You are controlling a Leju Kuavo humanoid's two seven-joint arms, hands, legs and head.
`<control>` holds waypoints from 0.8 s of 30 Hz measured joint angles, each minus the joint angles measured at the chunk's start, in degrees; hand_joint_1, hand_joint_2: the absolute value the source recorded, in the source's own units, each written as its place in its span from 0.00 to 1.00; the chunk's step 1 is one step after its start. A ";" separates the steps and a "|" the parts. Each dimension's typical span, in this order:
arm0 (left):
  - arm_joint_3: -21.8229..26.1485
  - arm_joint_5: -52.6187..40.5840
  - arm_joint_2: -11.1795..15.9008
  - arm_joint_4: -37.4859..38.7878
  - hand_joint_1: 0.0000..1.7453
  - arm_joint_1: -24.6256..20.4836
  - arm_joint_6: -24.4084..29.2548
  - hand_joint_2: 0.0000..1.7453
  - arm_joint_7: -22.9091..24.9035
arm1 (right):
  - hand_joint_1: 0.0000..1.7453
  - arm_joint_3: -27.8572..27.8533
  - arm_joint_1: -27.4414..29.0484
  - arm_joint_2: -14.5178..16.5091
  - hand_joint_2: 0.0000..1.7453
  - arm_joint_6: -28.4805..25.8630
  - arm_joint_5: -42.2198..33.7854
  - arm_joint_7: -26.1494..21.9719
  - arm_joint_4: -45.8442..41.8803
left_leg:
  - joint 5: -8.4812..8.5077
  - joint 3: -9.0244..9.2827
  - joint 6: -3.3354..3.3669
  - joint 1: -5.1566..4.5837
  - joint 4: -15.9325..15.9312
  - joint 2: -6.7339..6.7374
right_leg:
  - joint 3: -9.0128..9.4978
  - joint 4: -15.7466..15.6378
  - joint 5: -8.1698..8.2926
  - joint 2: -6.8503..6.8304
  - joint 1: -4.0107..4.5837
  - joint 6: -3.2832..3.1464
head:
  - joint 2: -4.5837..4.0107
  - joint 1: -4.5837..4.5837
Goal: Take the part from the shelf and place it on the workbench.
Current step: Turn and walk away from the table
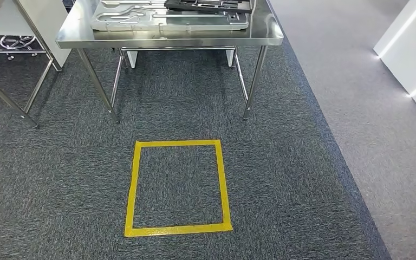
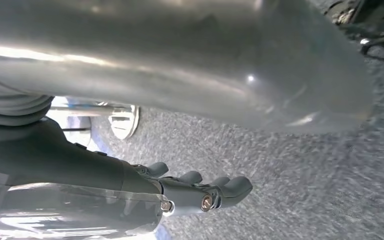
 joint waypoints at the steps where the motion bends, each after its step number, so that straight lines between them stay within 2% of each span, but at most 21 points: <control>1: 0.01 0.00 0.00 0.00 0.00 -0.01 0.00 0.00 0.01 | 0.00 0.00 0.02 -0.01 0.00 0.00 0.00 0.01 0.00 | -0.01 0.08 -0.02 -0.08 0.00 0.13 | 1.76 -3.27 1.94 -0.16 0.07 -0.26 | 0.00 0.01; 3: 0.01 -0.01 -0.03 0.00 0.00 -0.04 0.00 0.00 0.01 | 0.00 0.00 0.03 -0.05 0.00 0.00 0.00 0.02 0.00 | -0.09 0.24 -0.18 -0.27 0.03 0.41 | 6.08 -11.78 5.27 -1.01 0.49 -1.12 | 0.00 -0.01; 4: 0.01 -0.02 -0.05 0.00 0.00 -0.04 0.00 0.00 0.01 | 0.00 0.00 0.01 -0.07 0.00 0.00 0.00 0.02 -0.01 | -0.12 0.25 -0.38 -0.36 0.04 0.54 | 7.41 -14.59 6.10 -1.32 0.75 -1.52 | 0.00 -0.01; 5: 0.01 -0.02 -0.08 0.00 0.00 -0.04 0.01 0.00 0.01 | 0.00 0.00 -0.02 -0.09 0.00 0.00 0.00 0.02 -0.01 | -0.15 0.25 -0.63 -0.41 0.04 0.71 | 7.88 -15.81 6.23 -1.51 0.97 -1.84 | 0.00 -0.03; 8: 0.01 -0.02 -0.10 0.00 0.00 -0.19 0.01 0.00 0.01 | 0.00 0.00 -0.02 -0.08 0.00 0.00 0.00 0.01 0.00 | -0.34 0.39 -1.59 -0.39 0.02 0.92 | 7.93 -16.43 6.63 -0.96 0.87 -2.64 | 0.00 -0.04; 9: 0.01 -0.02 -0.10 0.00 0.00 -0.23 0.01 0.00 0.01 | 0.00 0.00 -0.02 -0.05 0.00 0.00 0.00 0.02 0.00 | -1.08 0.12 -1.90 -0.37 0.83 0.62 | 8.05 -16.78 6.88 -0.82 0.68 -2.96 | 0.00 -0.08; 10: 0.01 -0.02 -0.09 0.00 0.00 -0.22 0.01 0.00 0.01 | 0.00 0.00 -0.03 -0.02 0.00 0.00 0.00 0.02 -0.01 | -2.46 -0.68 -2.18 -0.32 2.75 0.17 | 8.12 -17.11 7.12 -0.71 0.47 -3.22 | 0.00 -0.12; 11: 0.02 -0.02 -0.08 0.00 0.00 -0.16 0.01 0.00 0.01 | 0.00 0.00 -0.03 0.00 0.00 0.00 0.00 0.02 -0.01 | -4.45 -2.13 -2.42 -0.17 6.05 -0.30 | 8.10 -17.22 7.25 -0.59 0.41 -3.35 | 0.00 -0.16; 13: 0.02 -0.02 -0.07 0.00 0.00 -0.02 0.01 0.00 0.01 | 0.00 0.00 0.00 -0.01 0.00 0.00 0.00 0.02 -0.01 | -8.15 -5.76 -2.78 0.08 14.06 -0.72 | 7.86 -17.09 7.30 -0.25 0.42 -3.47 | 0.00 -0.19; 14: 0.02 -0.02 -0.07 0.00 0.00 0.05 0.01 0.00 0.01 | 0.00 0.00 0.03 -0.01 0.00 0.00 0.00 0.02 0.00 | -8.69 -6.89 -2.95 0.21 16.52 -0.77 | 7.79 -16.96 7.29 0.00 0.42 -3.46 | 0.00 -0.19; 15: 0.01 -0.02 -0.06 0.00 0.00 0.10 0.01 0.00 0.01 | 0.00 0.00 0.05 -0.01 0.00 0.00 0.00 0.02 0.00 | -7.98 -6.95 -3.09 0.35 16.66 -0.77 | 7.75 -16.80 7.24 0.29 0.39 -3.40 | 0.00 -0.18; 16: 0.01 -0.02 -0.04 0.00 0.00 0.13 0.01 0.00 0.01 | 0.00 0.00 0.05 0.03 0.00 0.00 0.00 0.02 0.00 | -6.21 -5.86 -3.19 0.49 14.37 -0.79 | 7.74 -16.57 7.14 0.62 0.33 -3.26 | 0.00 -0.19; 17: 0.01 -0.02 -0.02 0.00 0.00 0.13 0.00 0.00 0.01 | 0.00 0.00 0.02 0.07 0.00 0.00 0.00 0.02 0.00 | -3.93 -3.90 -3.25 0.65 10.26 -0.97 | 7.72 -16.26 6.98 0.96 0.25 -3.04 | 0.00 -0.19; 19: 0.01 -0.02 0.02 0.00 0.00 0.10 0.00 0.00 0.01 | 0.00 0.00 -0.04 0.13 0.00 0.00 0.00 0.02 0.00 | -1.32 -0.66 -3.02 0.78 3.17 -1.83 | 7.42 -15.46 6.58 1.53 0.28 -2.40 | 0.00 -0.17; 20: 0.01 -0.02 0.02 0.00 0.00 0.06 0.00 0.00 0.01 | 0.00 0.00 -0.05 0.14 0.00 0.00 0.00 0.02 0.00 | -0.99 0.00 -2.74 0.73 1.51 -2.17 | 7.22 -15.19 6.48 1.71 0.34 -2.05 | 0.00 -0.15; 21: 0.02 -0.02 0.02 0.00 0.00 0.02 0.00 0.00 0.01 | 0.00 0.00 -0.02 0.14 0.00 0.00 0.00 0.02 0.00 | -1.17 -0.01 -2.38 0.59 1.22 -2.35 | 7.04 -15.07 6.49 1.84 0.37 -1.71 | 0.00 -0.14; 24: 0.04 -0.02 0.04 0.00 0.00 -0.07 0.04 0.00 0.02 | 0.00 0.00 0.10 0.08 0.00 -0.01 0.00 0.02 0.00 | -0.60 -0.09 -1.13 0.49 0.89 -1.79 | 6.67 -14.53 6.14 1.60 0.14 -0.73 | 0.00 -0.11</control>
